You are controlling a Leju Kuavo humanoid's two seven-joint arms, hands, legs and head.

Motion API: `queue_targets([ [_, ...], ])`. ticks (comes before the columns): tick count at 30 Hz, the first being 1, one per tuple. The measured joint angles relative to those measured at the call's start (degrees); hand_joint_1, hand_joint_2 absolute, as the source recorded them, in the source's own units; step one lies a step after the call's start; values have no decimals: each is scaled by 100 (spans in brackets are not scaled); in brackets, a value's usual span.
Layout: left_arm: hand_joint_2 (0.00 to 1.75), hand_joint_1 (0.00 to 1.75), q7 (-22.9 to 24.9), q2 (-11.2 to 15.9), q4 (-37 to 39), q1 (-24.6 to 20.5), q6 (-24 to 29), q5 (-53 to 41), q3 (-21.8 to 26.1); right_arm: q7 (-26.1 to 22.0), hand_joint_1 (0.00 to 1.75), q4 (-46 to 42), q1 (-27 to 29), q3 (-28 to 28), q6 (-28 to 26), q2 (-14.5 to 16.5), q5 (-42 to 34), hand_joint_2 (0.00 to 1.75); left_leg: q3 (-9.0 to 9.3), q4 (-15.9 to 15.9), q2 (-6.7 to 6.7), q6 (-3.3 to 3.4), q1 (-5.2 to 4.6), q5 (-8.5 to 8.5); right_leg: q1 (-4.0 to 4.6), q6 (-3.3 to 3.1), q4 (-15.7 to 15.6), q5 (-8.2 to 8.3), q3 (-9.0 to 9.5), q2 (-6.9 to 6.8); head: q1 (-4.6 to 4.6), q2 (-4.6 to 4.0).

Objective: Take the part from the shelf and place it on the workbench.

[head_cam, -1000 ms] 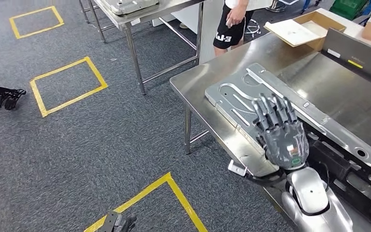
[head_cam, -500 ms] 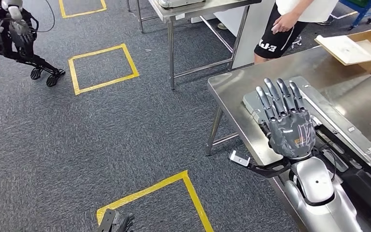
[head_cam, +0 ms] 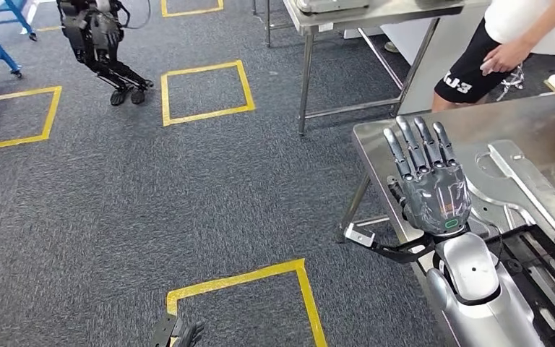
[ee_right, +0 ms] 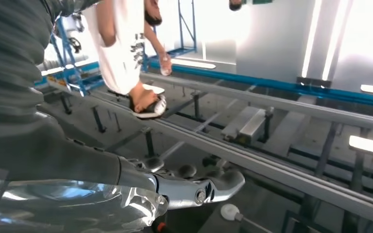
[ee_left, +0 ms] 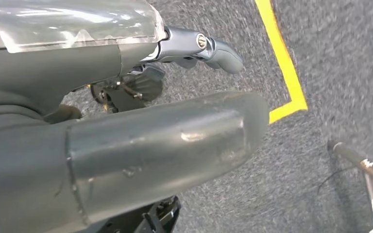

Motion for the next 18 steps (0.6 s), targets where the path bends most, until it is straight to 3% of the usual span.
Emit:
queue_targets([
  [1,0,0,0,0,0,-8,0,0,0,1,0,1,-2,1,-1,0,0,175,-147,324,213,-12,-6,-178,12,-35,-16,1,16,-94,-1,0],
  [2,0,0,0,0,1,-17,0,0,0,1,0,2,-1,1,-2,0,0,175,-335,722,341,-27,-8,-374,30,-58,-19,-5,20,-183,-3,0],
  [4,0,0,0,0,1,-15,0,0,0,-1,0,4,1,3,-1,2,0,175,-625,1342,414,-46,-3,-588,56,-74,-15,-19,25,-364,-2,0],
  [5,0,0,0,1,1,-8,0,0,0,-1,0,5,0,5,0,3,0,175,-622,1360,426,-46,-3,-539,63,-75,-13,-27,30,-448,-2,0],
  [7,0,0,0,2,2,0,0,0,1,-1,0,7,-3,9,-1,4,0,175,-268,729,510,-17,-12,-192,70,-62,-5,-50,54,-598,-3,0],
  [9,0,0,-1,2,2,-13,0,1,1,-1,0,6,-10,9,-2,3,0,175,148,-41,704,41,-63,52,96,-23,13,-85,73,-721,-1,0],
  [11,0,0,4,2,3,-18,0,10,2,0,0,6,-17,12,-2,3,0,175,262,-304,762,101,-111,83,123,23,23,-107,79,-827,2,1],
  [12,0,0,14,3,3,-12,-1,23,5,0,0,7,-22,15,-2,4,0,175,252,-314,697,133,-116,100,124,45,20,-109,86,-882,2,1],
  [13,0,0,34,3,3,1,-5,49,11,1,0,7,-25,17,-3,4,0,175,260,-339,636,164,-105,117,114,72,26,-130,96,-896,2,1],
  [15,0,0,104,6,3,10,-50,133,38,2,0,19,-40,25,-9,7,-11,175,287,-400,523,233,-80,159,82,122,232,-295,30,-678,4,0],
  [17,0,0,176,9,3,8,-166,249,90,2,0,64,-52,36,-21,9,-42,175,295,-426,413,271,-68,182,59,153,878,-646,-270,-344,9,0],
  [18,0,0,203,10,3,16,-248,318,122,2,0,101,-55,46,-28,10,-65,175,291,-423,348,277,-70,184,57,161,1267,-800,-471,-267,12,0],
])
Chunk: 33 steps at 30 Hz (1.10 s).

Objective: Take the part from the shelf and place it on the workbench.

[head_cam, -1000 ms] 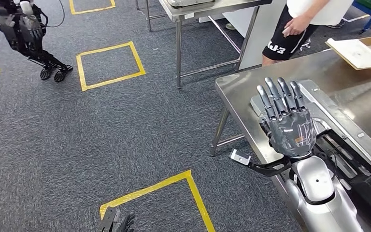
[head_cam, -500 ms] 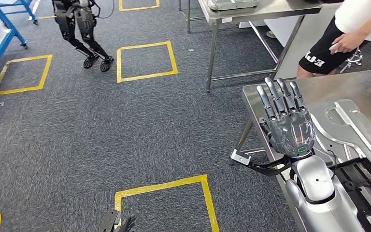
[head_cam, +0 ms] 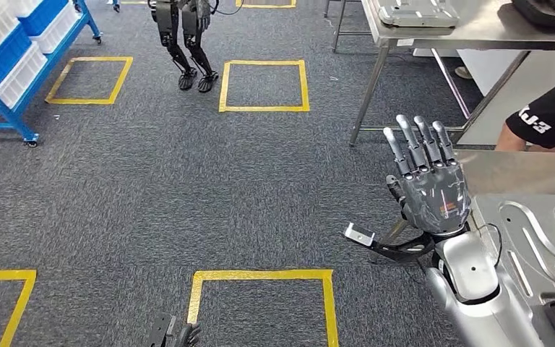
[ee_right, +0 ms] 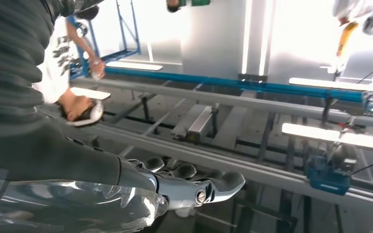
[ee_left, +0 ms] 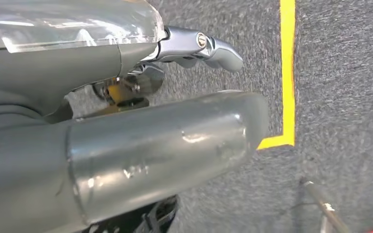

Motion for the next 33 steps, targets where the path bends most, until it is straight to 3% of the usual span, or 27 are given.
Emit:
queue_targets([
  [1,0,0,15,0,0,16,-102,76,35,-2,0,45,0,15,-8,1,-25,175,-2,6,-71,1,-2,0,-2,5,286,-68,-156,31,-1,0],
  [2,0,0,24,1,0,38,-211,154,74,-5,0,91,-4,34,-22,3,-53,175,-3,16,-148,0,-4,-1,-3,6,374,-17,-224,40,-1,0],
  [3,0,0,27,1,0,63,-309,221,113,-7,0,135,-15,52,-42,7,-87,175,-3,32,-231,-4,-2,-4,-8,2,222,153,-177,54,-1,0],
  [4,0,0,13,1,0,85,-374,269,148,-10,0,174,-35,68,-66,13,-123,175,-2,52,-312,-14,0,-11,-17,-4,-128,396,-33,101,-1,0],
  [6,0,0,-148,1,-2,129,-250,237,184,-26,0,259,-90,99,-102,35,-224,175,-28,100,-460,-48,5,-27,-48,-23,-865,718,287,350,-2,0],
  [8,0,0,-521,2,-44,210,217,80,189,-72,0,394,-115,123,-140,80,-340,175,-80,123,-584,-106,21,-19,-45,-37,-1146,747,410,502,-2,0],
  [10,0,0,-740,13,-162,355,580,-37,190,-119,0,566,-113,142,-221,164,-412,175,-117,122,-689,-174,43,-6,-31,-71,-1188,760,431,399,-2,0],
  [12,0,0,-637,32,-324,511,617,-72,191,-140,0,719,-117,160,-304,257,-437,175,-198,285,-482,-221,30,-124,-39,-145,-1241,785,463,259,-6,0],
  [14,0,0,-475,45,-473,614,535,-85,193,-147,0,864,-117,173,-360,314,-447,175,-475,882,-105,-260,19,-460,-22,-211,-1269,790,479,89,-8,0],
  [16,0,0,-362,52,-581,682,447,-95,195,-146,0,1026,-108,182,-389,348,-451,175,-820,1603,40,-303,39,-760,-1,-236,-1266,778,478,-98,-10,0],
  [17,0,0,-314,55,-618,715,416,-102,195,-145,0,1101,-104,186,-396,367,-452,175,-888,1753,61,-319,50,-776,3,-237,-1263,771,479,-187,-10,0],
  [18,0,0,-266,58,-647,744,388,-109,195,-142,0,1163,-103,189,-403,383,-454,175,-839,1672,83,-330,59,-686,3,-231,-1258,763,481,-265,-11,0],
  [20,0,0,-187,71,-690,781,336,-124,195,-132,0,1252,-104,190,-418,418,-459,175,-442,934,236,-327,64,-338,4,-200,-1240,734,496,-403,-11,0],
  [22,0,0,-131,82,-743,782,280,-144,195,-127,0,1316,-104,190,-443,443,-461,175,-102,288,410,-274,28,-138,29,-145,-1214,696,510,-522,-9,0],
  [23,0,0,-107,86,-772,782,257,-157,195,-126,0,1345,-104,190,-456,453,-460,175,-49,172,440,-241,9,-128,44,-118,-1209,683,518,-575,-5,0],
  [25,0,0,-62,100,-848,805,220,-171,195,-126,0,1399,-103,190,-472,475,-455,175,-51,148,323,-169,-8,-116,49,-61,-1219,670,546,-673,-1,0],
  [26,0,0,-42,109,-896,826,207,-176,195,-125,0,1421,-103,190,-474,489,-452,175,-42,124,263,-134,-4,-101,35,-29,-1198,640,553,-627,-1,0],
  [28,0,0,-15,121,-1013,847,182,-184,193,-121,0,1450,-94,188,-478,506,-443,175,-23,76,150,-63,15,-64,-6,21,-901,428,429,-323,0,0],
  [29,0,0,-10,122,-1067,846,168,-190,191,-114,0,1465,-80,184,-475,508,-433,175,-21,67,91,-42,19,-53,-20,32,-586,256,278,-132,0,0],
  [31,0,0,-4,125,-1161,840,141,-207,186,-94,0,1500,-28,178,-437,509,-399,175,-25,72,-49,-26,8,-48,-18,34,137,-26,-104,26,1,0],
  [32,0,0,1,126,-1201,844,132,-214,185,-83,0,1519,5,176,-406,510,-374,175,-24,78,-132,-25,0,-49,-14,29,334,-35,-228,41,0,0],
  [33,0,0,9,128,-1235,849,127,-219,185,-73,0,1536,34,176,-376,510,-351,175,-23,86,-218,-25,-6,-49,-12,16,321,71,-257,52,0,0],
])
